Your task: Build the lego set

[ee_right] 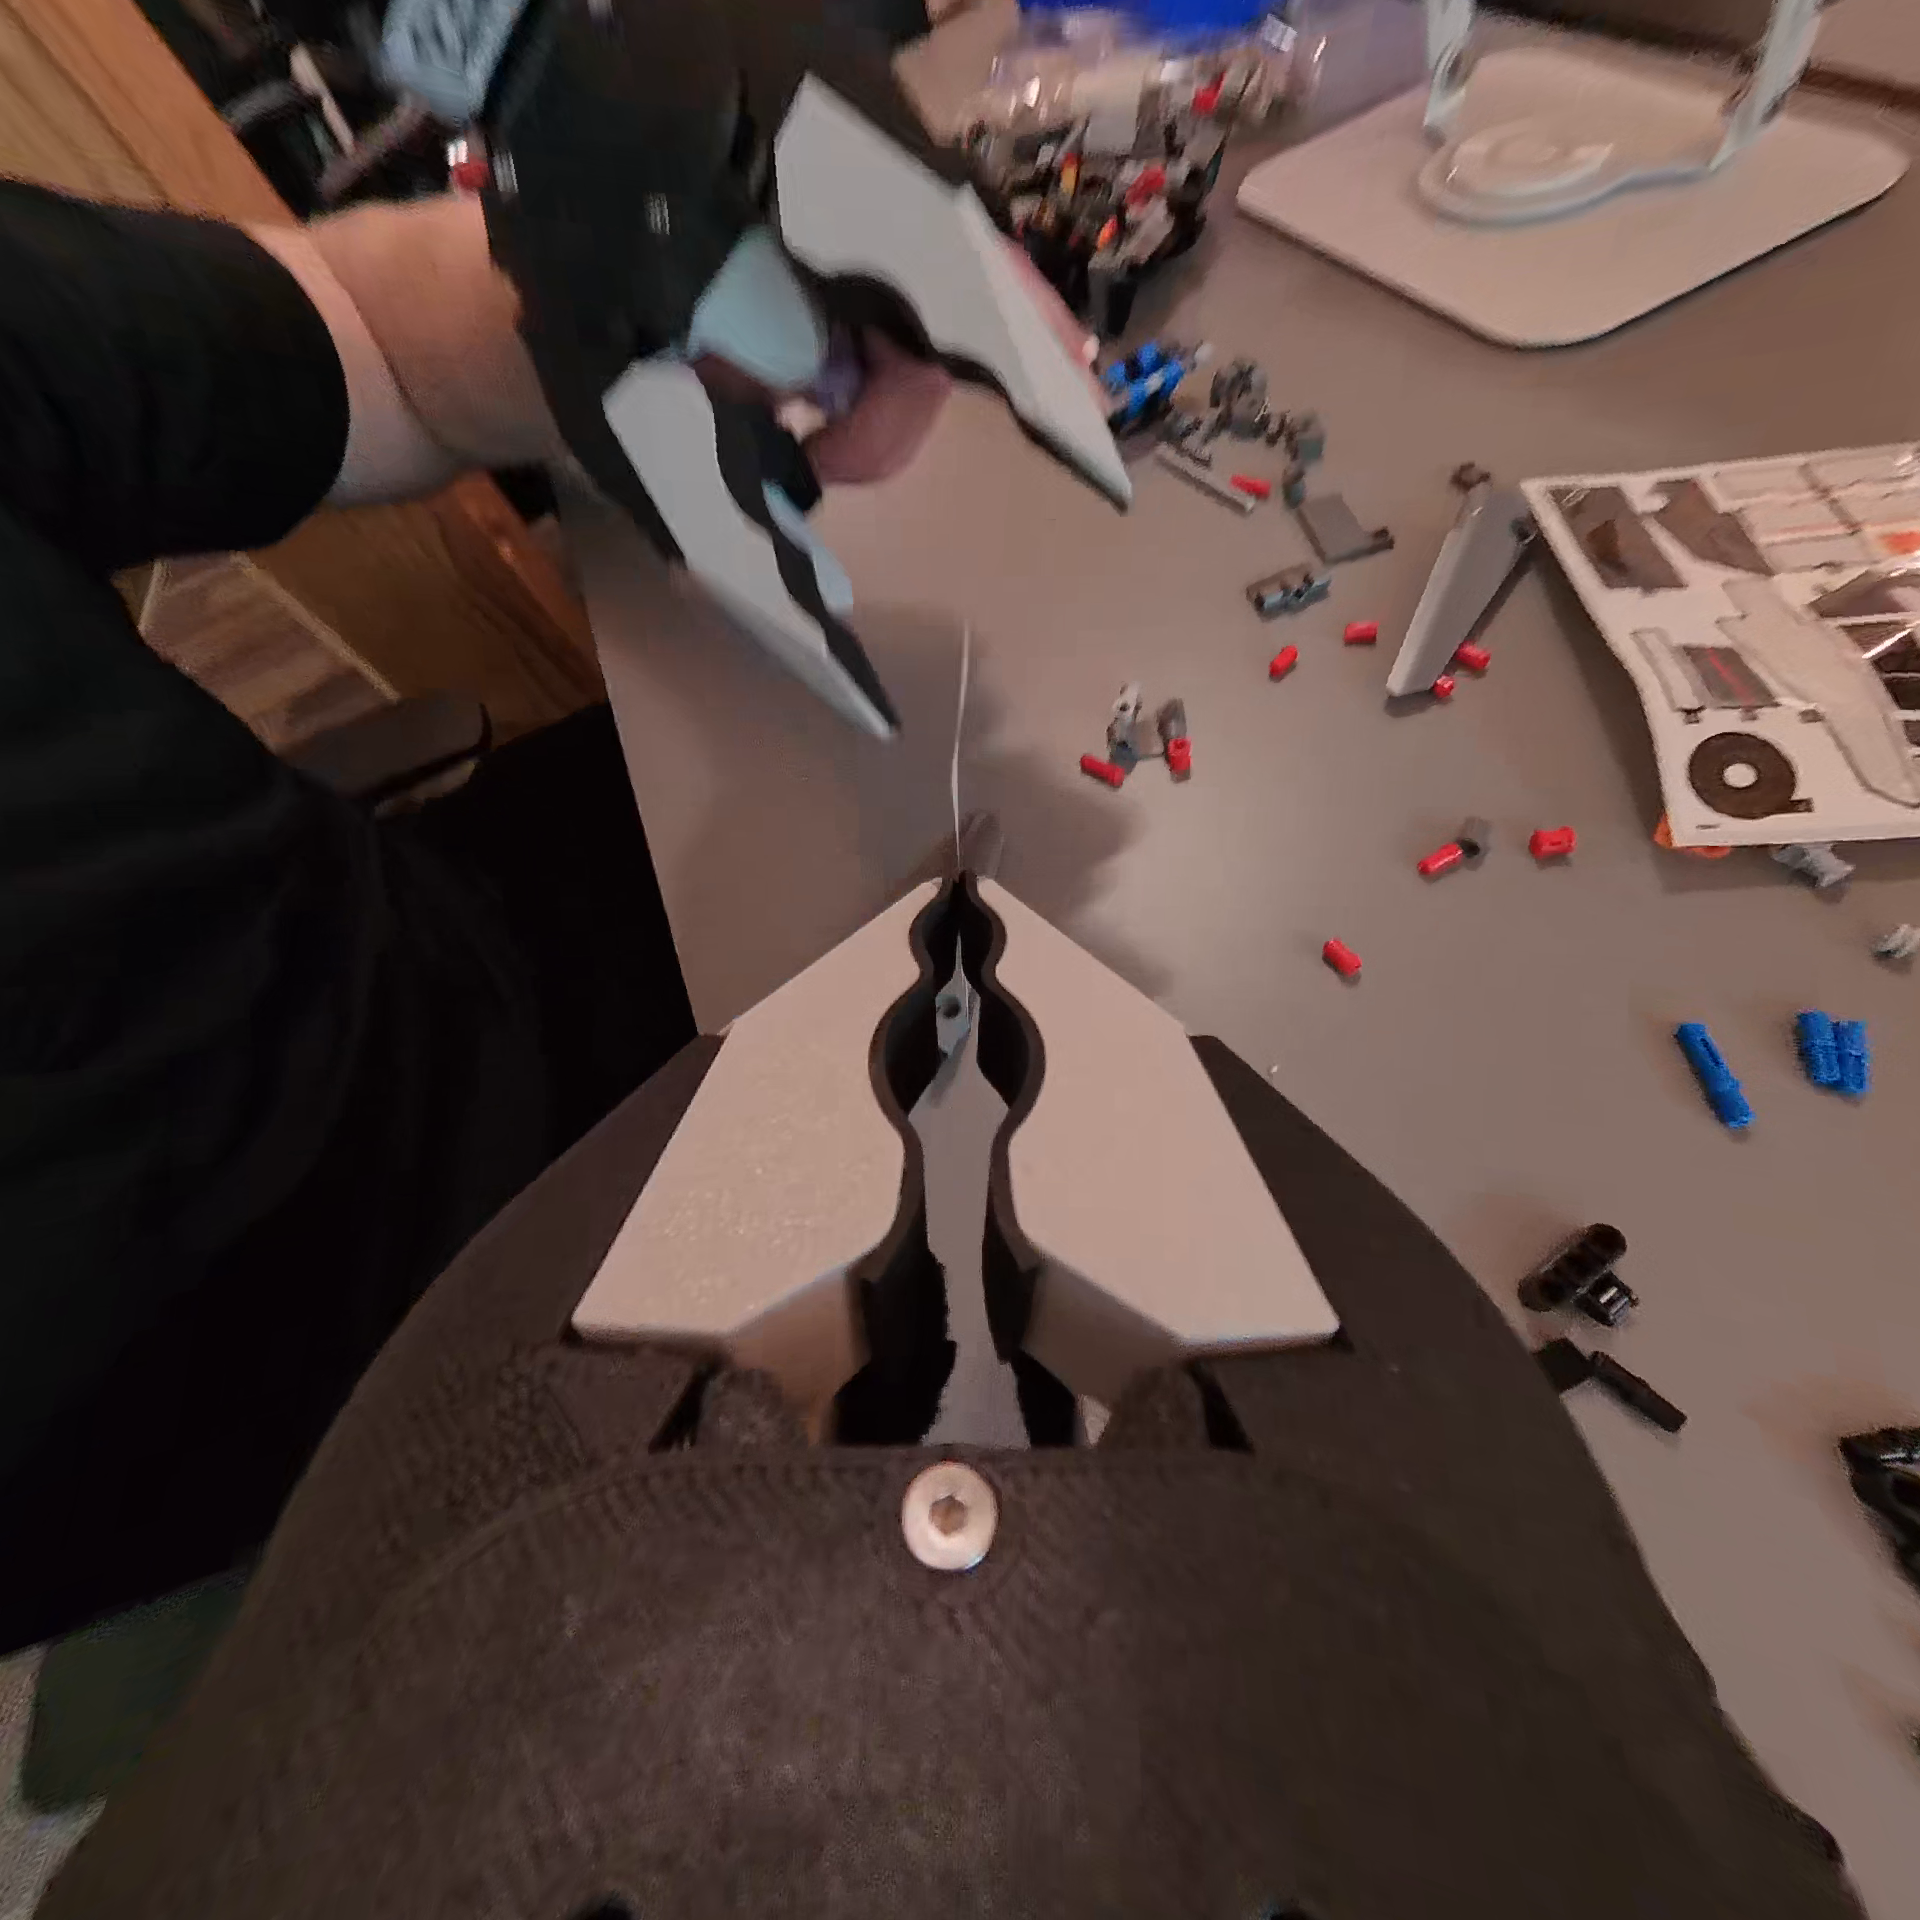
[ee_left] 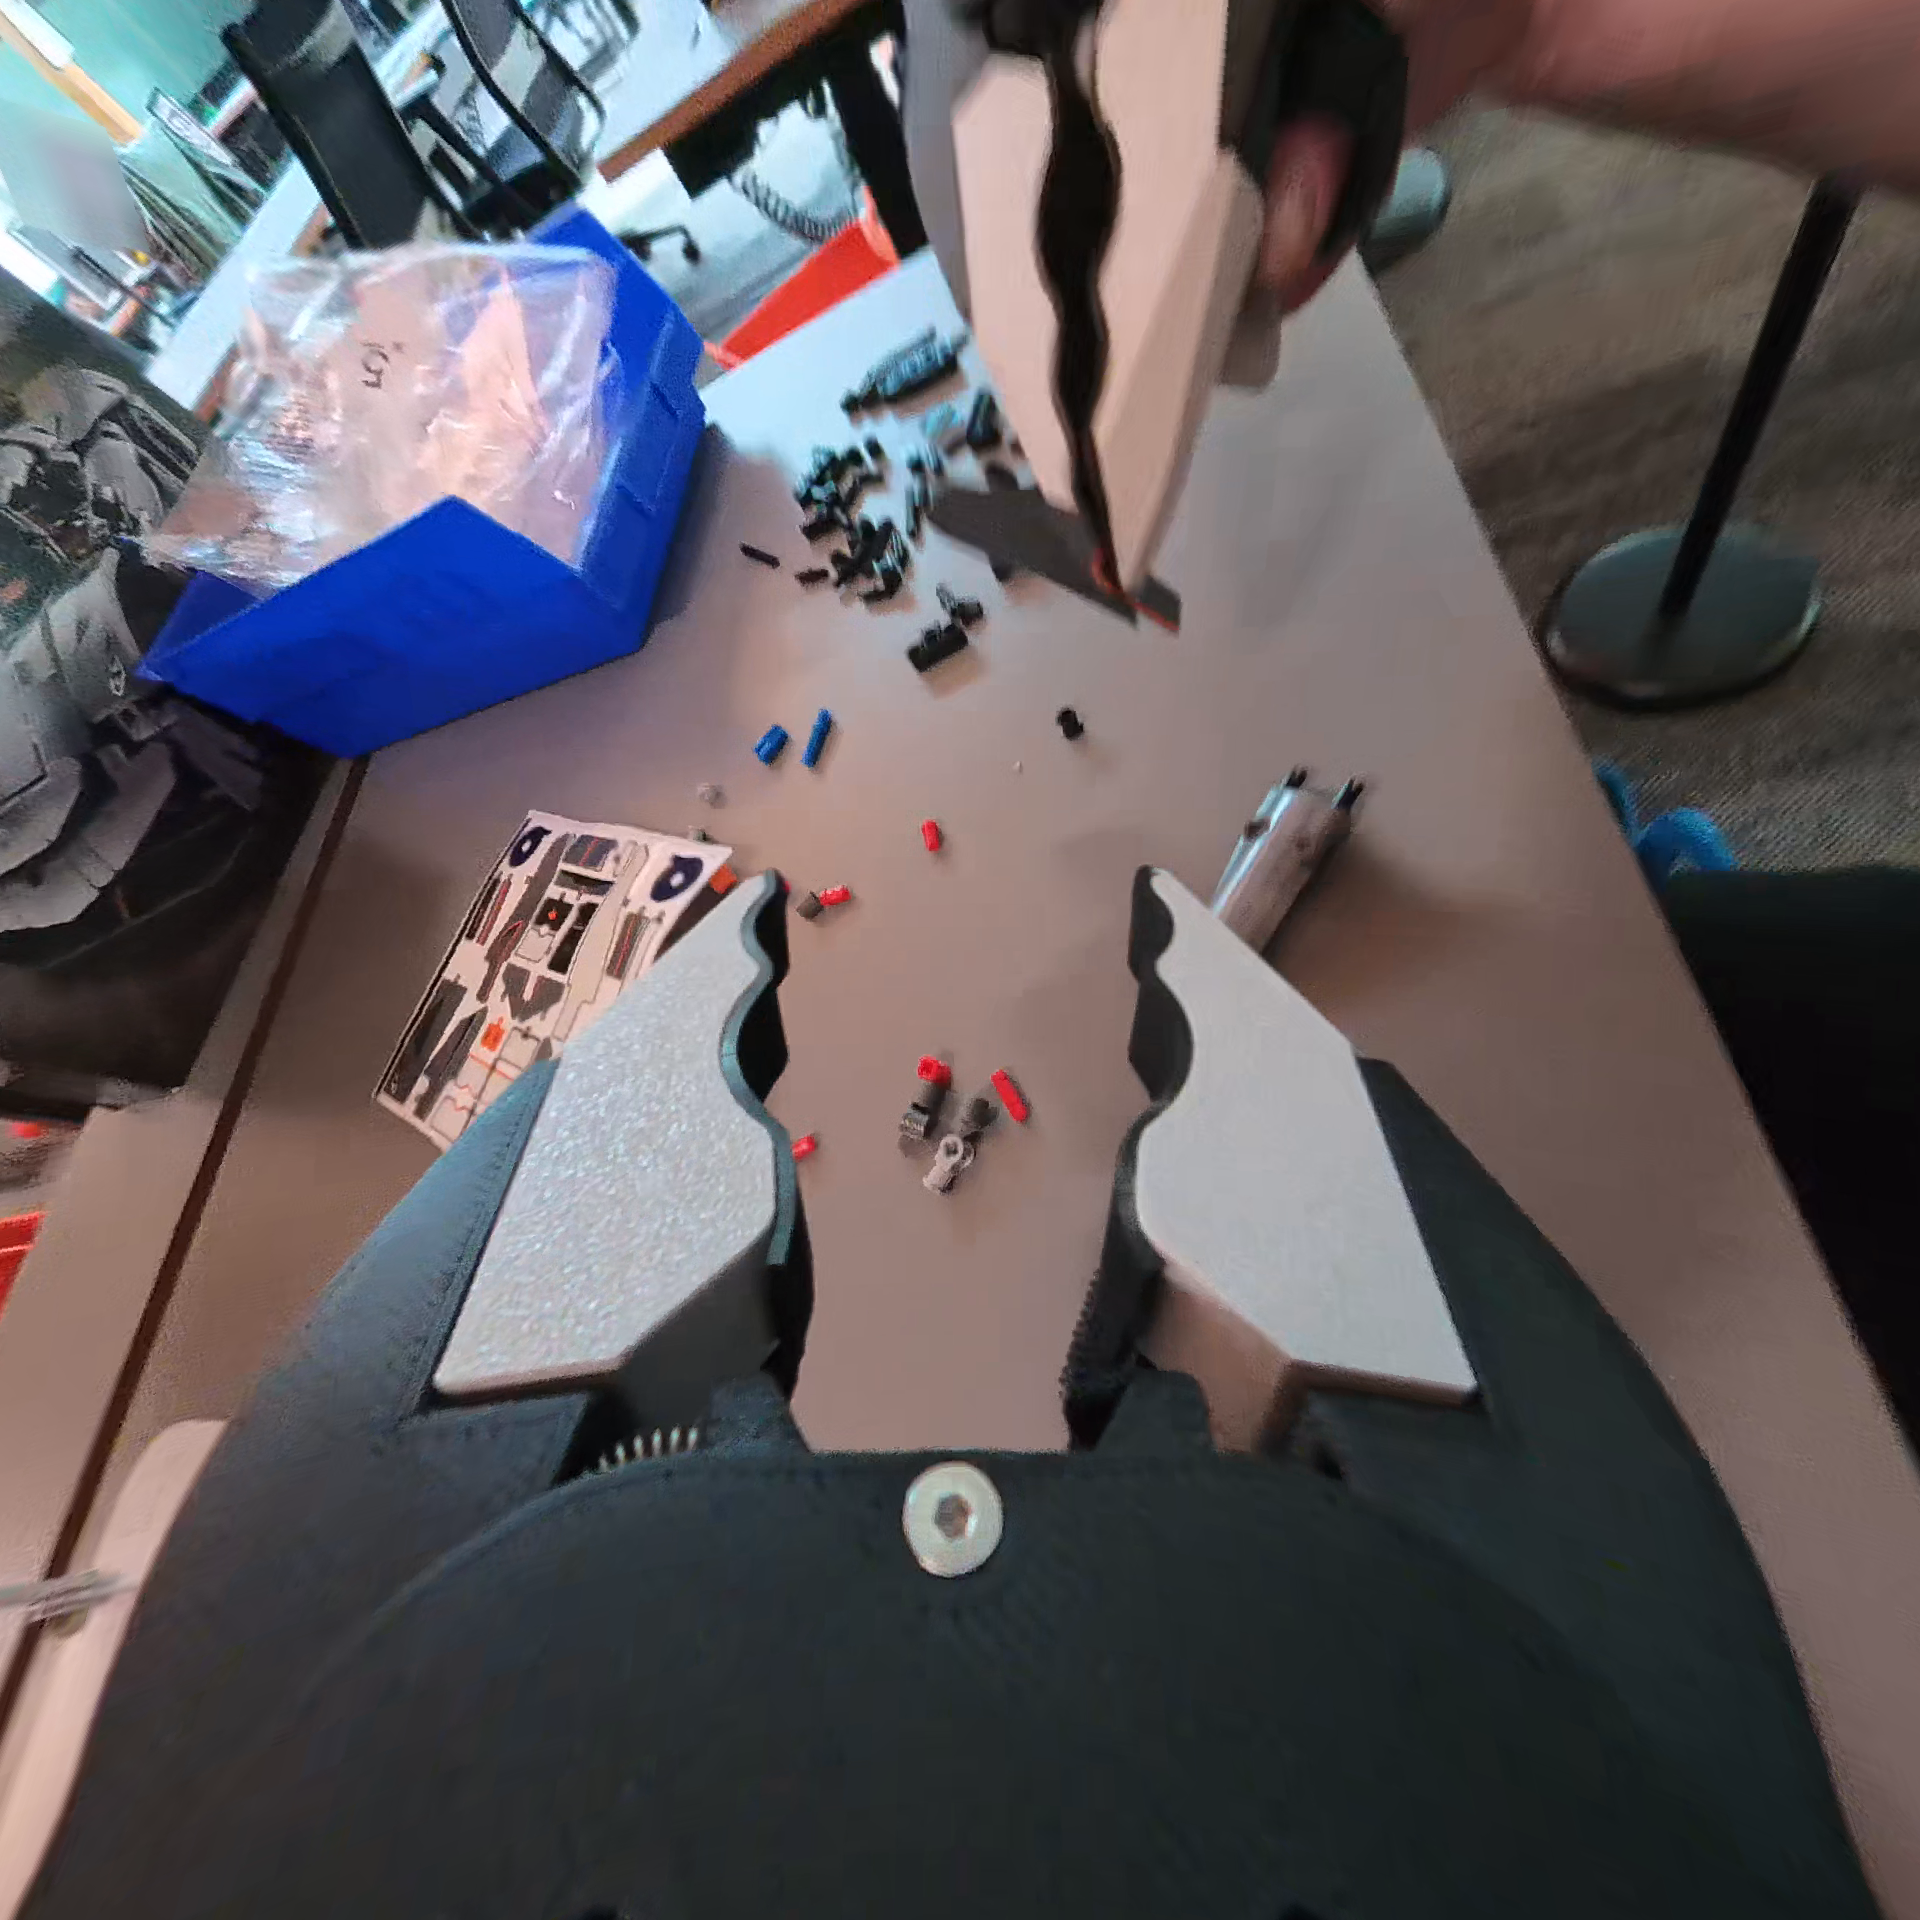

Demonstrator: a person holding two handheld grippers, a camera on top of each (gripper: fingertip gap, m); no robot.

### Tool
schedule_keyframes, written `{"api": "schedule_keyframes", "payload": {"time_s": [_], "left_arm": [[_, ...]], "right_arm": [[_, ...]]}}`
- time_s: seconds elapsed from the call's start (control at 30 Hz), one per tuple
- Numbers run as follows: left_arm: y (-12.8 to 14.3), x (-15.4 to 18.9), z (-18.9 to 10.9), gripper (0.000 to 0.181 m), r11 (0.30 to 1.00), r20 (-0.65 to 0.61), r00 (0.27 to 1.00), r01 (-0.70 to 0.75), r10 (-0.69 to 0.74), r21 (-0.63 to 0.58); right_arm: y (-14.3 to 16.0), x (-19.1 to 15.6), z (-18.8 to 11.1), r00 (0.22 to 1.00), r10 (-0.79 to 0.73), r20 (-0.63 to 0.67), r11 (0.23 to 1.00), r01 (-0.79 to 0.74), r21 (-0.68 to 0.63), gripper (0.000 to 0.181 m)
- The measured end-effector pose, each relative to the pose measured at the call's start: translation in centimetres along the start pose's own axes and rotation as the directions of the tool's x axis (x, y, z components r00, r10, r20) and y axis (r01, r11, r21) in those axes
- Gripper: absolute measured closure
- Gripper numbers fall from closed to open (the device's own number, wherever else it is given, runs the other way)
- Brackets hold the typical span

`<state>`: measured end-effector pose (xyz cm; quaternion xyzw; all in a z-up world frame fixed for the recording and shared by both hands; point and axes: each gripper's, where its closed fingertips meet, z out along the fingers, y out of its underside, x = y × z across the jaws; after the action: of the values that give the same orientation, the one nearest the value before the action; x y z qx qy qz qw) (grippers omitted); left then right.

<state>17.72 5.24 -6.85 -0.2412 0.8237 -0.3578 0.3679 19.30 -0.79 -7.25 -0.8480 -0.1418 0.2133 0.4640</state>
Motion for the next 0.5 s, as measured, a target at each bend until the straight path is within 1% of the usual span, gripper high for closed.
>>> {"api": "schedule_keyframes", "payload": {"time_s": [0.07, 0.17, 0.2, 0.3, 0.37, 0.5], "left_arm": [[-1.7, -0.4, -0.6, 0.133, 0.997, -0.022, 0.999, 0.046, -0.045, 0.068], [-3.3, -0.2, -0.7, 0.15, 0.992, -0.082, 0.994, 0.077, -0.068, 0.105], [-3.4, -0.2, -0.5, 0.153, 0.991, -0.096, 0.992, 0.092, -0.082, 0.1], [-3.4, 0.0, 0.4, 0.15, 0.99, -0.141, 0.985, 0.113, -0.1, 0.08], [-3.2, 0.1, 0.8, 0.151, 0.989, -0.173, 0.978, 0.131, -0.117, 0.075], [-3.0, 0.3, 1.1, 0.17, 0.979, -0.234, 0.959, 0.183, -0.159, 0.085]], "right_arm": [[0.5, 0.3, 0.4, 1.0, -0.016, 0.005, 0.996, 0.016, -0.083, 0.181], [0.6, 0.7, 0.8, 0.999, -0.038, 0.005, 0.985, 0.039, -0.168, 0.181], [0.6, 0.6, 0.9, 0.999, -0.045, 0.008, 0.981, 0.046, -0.186, 0.181], [0.5, 0.4, 1.3, 0.998, -0.062, 0.012, 0.971, 0.063, -0.23, 0.181], [0.4, 0.2, 1.6, 0.997, -0.069, 0.016, 0.967, 0.071, -0.246, 0.181], [0.3, 0.2, 2.0, 0.998, -0.065, 0.021, 0.963, 0.069, -0.261, 0.181]]}}
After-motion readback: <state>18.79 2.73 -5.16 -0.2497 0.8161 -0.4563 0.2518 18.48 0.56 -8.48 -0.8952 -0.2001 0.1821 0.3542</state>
